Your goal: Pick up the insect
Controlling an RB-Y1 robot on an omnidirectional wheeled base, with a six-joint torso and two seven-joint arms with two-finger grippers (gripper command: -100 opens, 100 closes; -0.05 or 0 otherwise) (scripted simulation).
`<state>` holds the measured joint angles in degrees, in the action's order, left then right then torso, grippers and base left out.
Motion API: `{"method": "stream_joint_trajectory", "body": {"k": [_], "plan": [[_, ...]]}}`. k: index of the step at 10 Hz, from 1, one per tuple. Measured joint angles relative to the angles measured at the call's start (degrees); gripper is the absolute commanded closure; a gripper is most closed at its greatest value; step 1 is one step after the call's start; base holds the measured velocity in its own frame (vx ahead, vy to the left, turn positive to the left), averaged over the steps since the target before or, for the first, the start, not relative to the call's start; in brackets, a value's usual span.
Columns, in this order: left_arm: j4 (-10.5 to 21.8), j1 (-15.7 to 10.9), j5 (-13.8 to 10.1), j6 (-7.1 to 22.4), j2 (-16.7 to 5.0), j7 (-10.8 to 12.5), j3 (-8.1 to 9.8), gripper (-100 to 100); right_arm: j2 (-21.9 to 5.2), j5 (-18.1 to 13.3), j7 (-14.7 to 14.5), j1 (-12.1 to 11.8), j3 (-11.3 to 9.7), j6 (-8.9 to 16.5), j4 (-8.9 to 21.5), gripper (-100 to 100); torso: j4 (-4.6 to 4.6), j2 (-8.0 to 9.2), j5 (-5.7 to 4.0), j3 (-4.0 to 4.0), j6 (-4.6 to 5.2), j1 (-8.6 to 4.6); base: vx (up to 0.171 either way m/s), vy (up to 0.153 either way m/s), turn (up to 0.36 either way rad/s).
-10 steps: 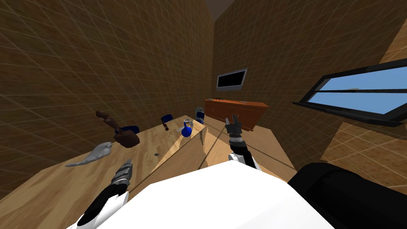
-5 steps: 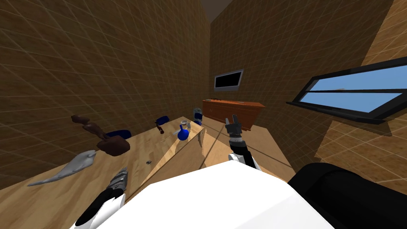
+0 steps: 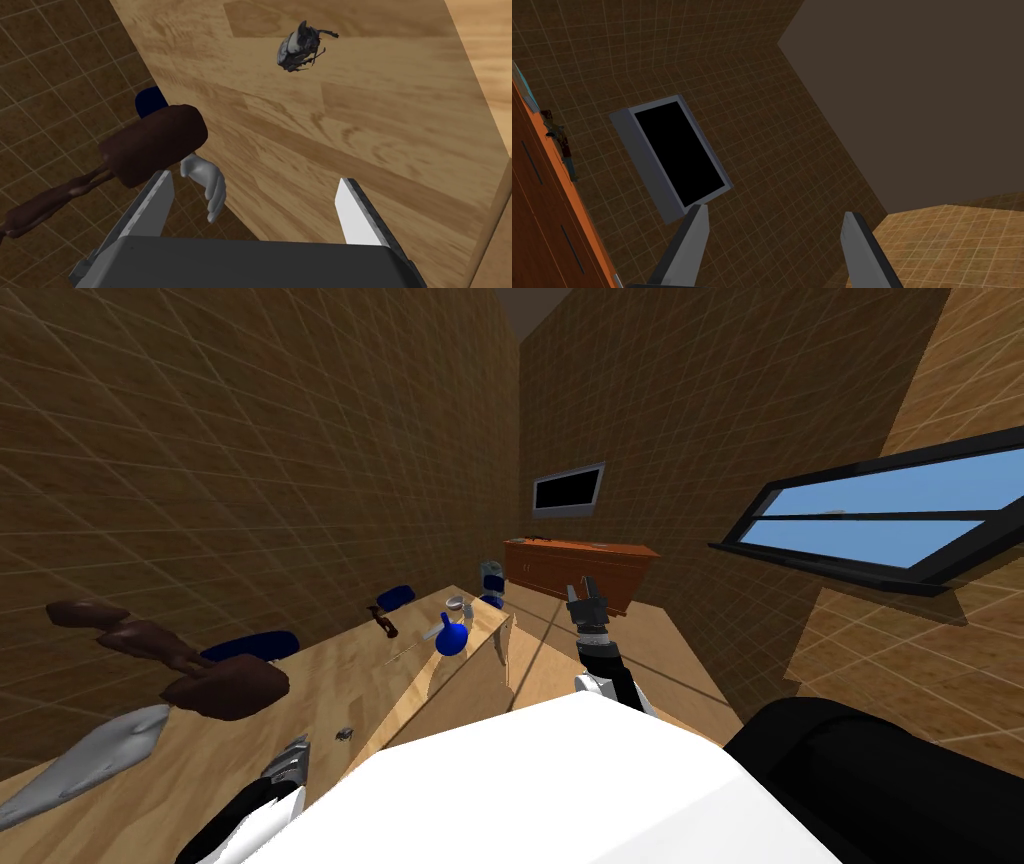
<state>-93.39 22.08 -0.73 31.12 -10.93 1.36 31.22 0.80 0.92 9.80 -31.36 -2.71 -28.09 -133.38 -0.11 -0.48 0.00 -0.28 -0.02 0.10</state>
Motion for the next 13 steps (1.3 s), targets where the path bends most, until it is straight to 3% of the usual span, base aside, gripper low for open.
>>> {"method": "stream_joint_trajectory", "body": {"k": [4, 8, 9, 10, 13], "plan": [[4.13, -0.56, -0.82, 3.23, 0.05, 0.42, 1.46, -100, 0.00, 0.00, 0.00, 0.00, 0.00, 0.00, 0.00, 0, 0.01, 0.07, -0.01, 0.04, -0.01, -0.03, 0.118, 0.010, -0.065], [6.32, -0.32, -1.41, 7.08, 0.80, 0.72, 2.57, -100, 0.00, 0.00, 0.00, 0.01, 0.00, 0.00, 0.00, 0, 0.05, 0.27, -0.02, 0.15, -0.02, -0.10, 0.076, 0.003, -0.042], [6.50, -0.36, -1.44, 7.14, 0.78, 0.72, 2.59, 0, 0.00, 0.00, 0.00, 0.01, 0.00, 0.00, 0.00, 0, 0.08, 0.42, -0.03, 0.23, -0.02, -0.11, 0.007, 0.000, 0.001], [6.47, -0.36, -1.44, 7.13, 0.79, 0.72, 2.58, -100, 0.01, 0.00, 0.00, 0.01, 0.00, 0.00, 0.00, 0, 0.10, 0.52, -0.03, 0.29, -0.02, -0.11, 0.027, 0.028, 0.041], [9.75, -1.24, -0.72, 4.53, 0.79, 0.93, 2.10, -100, 0.00, 0.00, 0.00, 0.01, 0.00, 0.00, 0.00, 0, 0.09, 0.45, 0.01, 0.25, -0.03, 0.06, 0.039, 0.044, 0.027]]}}
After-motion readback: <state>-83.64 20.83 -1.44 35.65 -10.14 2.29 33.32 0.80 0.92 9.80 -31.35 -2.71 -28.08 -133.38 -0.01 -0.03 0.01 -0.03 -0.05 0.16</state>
